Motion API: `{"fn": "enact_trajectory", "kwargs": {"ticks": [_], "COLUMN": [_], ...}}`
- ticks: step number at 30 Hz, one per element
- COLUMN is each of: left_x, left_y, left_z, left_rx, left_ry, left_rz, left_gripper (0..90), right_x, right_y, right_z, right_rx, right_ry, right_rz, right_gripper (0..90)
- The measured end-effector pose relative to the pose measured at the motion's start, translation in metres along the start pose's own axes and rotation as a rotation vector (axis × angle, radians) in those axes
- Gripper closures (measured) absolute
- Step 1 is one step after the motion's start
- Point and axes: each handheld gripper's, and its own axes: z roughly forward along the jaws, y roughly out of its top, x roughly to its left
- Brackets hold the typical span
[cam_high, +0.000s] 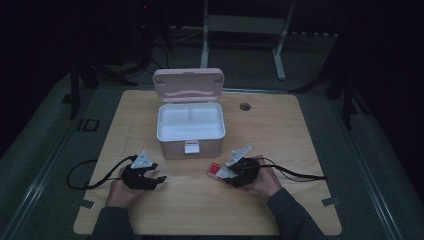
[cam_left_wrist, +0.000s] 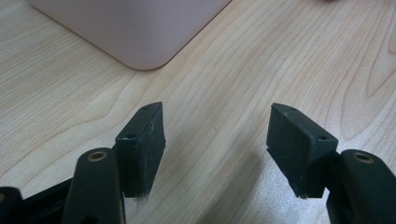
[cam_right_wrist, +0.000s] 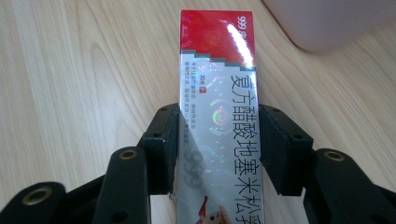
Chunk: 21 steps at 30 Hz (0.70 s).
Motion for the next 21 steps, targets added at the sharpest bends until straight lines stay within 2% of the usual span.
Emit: {"fn": "enact_trajectory", "kwargs": {"ticks": [1,3,4,8,9,10,17,21], "left_x": [0.0,0.0,0.0,0.0,0.0,0.0,0.0,0.0], "left_y": [0.0,0.0,0.0,0.0,0.0,0.0,0.0,0.0], "left_z": [0.0,0.0,0.0,0.0,0.0,-0.001,-0.001,-0.001], "left_rx": [0.0,0.0,0.0,0.0,-0.003,-0.004,-0.005,0.002], "left_ry": [-0.001,-0.001,-0.001,0.003,0.003,0.002,0.002,0.007], "left_rz": [0.001,0.001,0.002,0.004,0.002,0.002,0.005,0.004], "left_gripper": [37.0,37.1,37.1,38.0,38.2,38.2,38.4,38.8], "right_x": [-0.003,-0.005,-0.009,-0.014,-0.018,-0.018,-0.032,-0.035], "right_y": [-0.007,-0.01,-0.021,-0.034,-0.043,-0.043,-0.073,-0.083], "right_z": [-0.007,-0.01,-0.019,-0.03,-0.038,-0.038,-0.059,-0.064], "right_rx": [0.0,-0.003,-0.005,-0.004,-0.004,-0.004,-0.015,-0.008], "right_ry": [-0.014,-0.017,-0.038,-0.06,-0.08,-0.08,-0.128,-0.138], "right_rz": [0.015,0.021,0.042,0.068,0.096,0.096,0.168,0.187], "right_gripper": [50.9,50.9,50.9,50.9,50.9,50.9,50.9,50.9]}}
